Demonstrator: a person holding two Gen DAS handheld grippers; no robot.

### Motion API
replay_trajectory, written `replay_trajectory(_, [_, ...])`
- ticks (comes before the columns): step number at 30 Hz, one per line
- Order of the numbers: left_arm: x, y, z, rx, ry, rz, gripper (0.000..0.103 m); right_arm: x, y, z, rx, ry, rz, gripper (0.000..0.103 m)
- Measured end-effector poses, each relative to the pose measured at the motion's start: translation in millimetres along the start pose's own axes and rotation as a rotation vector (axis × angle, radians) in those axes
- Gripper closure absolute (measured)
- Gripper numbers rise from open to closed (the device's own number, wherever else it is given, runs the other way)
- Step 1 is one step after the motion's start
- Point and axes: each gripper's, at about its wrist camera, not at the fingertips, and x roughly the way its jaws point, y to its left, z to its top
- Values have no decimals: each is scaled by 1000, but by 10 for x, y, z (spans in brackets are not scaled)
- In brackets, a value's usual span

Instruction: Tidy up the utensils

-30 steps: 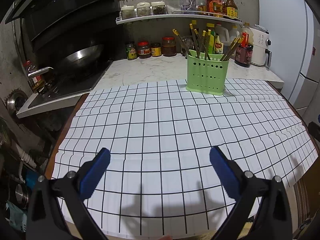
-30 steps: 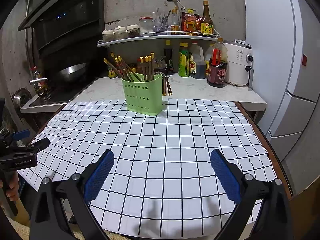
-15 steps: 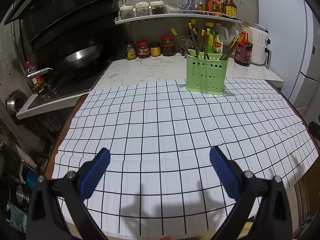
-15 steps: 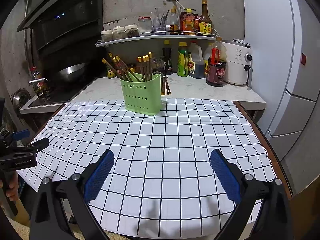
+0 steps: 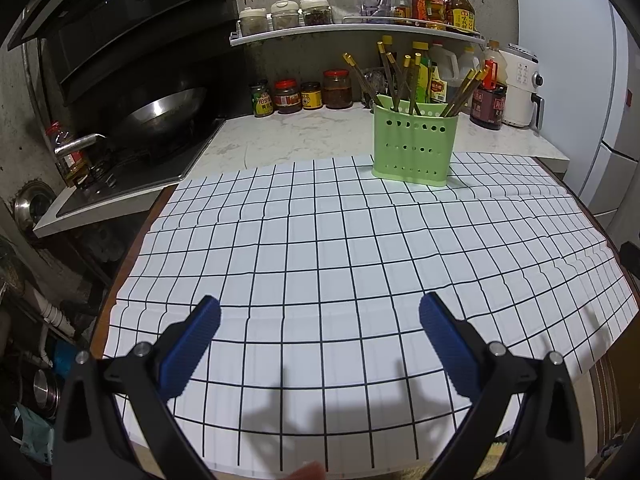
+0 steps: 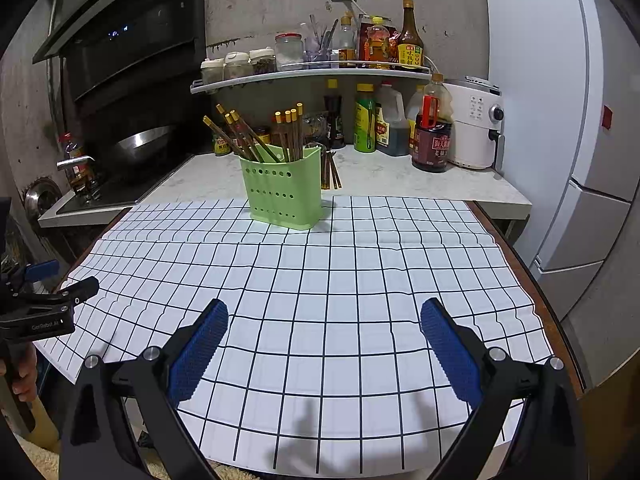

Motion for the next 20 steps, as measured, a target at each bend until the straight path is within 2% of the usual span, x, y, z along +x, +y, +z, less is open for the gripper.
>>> replay_trajectory(20, [96,2,-15,-6,29,-8,6,76,-6,-17,9,17,2,7])
